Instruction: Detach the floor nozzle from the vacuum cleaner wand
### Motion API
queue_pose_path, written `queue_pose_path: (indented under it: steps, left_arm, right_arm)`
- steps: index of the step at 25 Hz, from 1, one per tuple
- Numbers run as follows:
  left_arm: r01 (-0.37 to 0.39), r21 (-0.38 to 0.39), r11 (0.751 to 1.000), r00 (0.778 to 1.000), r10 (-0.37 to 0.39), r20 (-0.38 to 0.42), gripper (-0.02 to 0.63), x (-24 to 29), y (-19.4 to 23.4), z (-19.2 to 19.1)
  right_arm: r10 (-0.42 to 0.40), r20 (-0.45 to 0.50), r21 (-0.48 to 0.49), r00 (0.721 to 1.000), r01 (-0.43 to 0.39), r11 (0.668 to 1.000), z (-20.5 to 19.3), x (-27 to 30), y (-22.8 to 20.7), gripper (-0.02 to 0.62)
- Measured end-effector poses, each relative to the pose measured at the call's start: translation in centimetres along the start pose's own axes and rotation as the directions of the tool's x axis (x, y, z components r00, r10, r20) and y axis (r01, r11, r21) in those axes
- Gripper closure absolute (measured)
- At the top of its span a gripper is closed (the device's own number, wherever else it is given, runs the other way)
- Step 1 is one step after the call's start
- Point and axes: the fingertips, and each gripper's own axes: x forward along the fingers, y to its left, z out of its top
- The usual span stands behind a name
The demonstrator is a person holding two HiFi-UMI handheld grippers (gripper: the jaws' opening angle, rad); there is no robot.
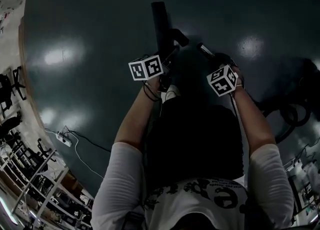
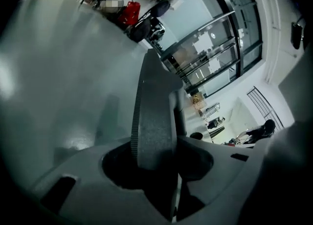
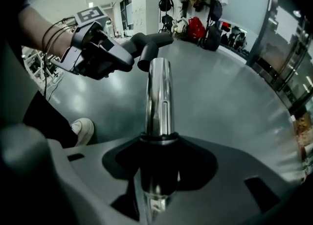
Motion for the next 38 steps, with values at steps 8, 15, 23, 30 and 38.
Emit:
queue_pose_path:
  steps: [8, 15, 23, 30, 38]
  left_arm:
    - [-0.098, -0.019, 0.995, 0.988, 0.095, -0.124, 0.451, 5.1, 9.3, -7.2]
    - [-0.174, -0.114, 0.978, 0.982, 0.163, -0.097, 0.451, 4.7, 13.1, -7.9]
    - [-0.221, -0.009, 0.975, 0.969, 0.219, -0.110, 0.323, 4.7, 12.4, -6.6]
    - [-0.330, 0.247, 0.911, 0.925, 0.364, -0.111, 0.055, 2.8, 10.5, -5.6]
    - [-0.450, 0.493, 0.744, 0.860, 0.510, 0.015, 0.445, -7.1, -1.0, 5.0]
  right_arm:
    - [0.142, -0.193, 0.044, 0.971, -0.136, 0.990, -6.1, 10.2, 0.3, 0.413]
    - [0.096, -0.147, 0.049, 0.984, -0.090, 0.995, -6.7, 11.4, -0.1, 0.413]
    - [0.077, -0.147, -0.022, 0.986, -0.081, 0.996, -5.4, 11.2, -0.6, 0.351]
    - [0.099, 0.051, 0.077, 0.994, -0.103, 0.992, -0.6, 5.6, -1.1, 0.341]
    - [-0.152, 0.237, 0.328, 0.960, 0.068, 0.942, 8.2, -10.7, -6.9, 0.485]
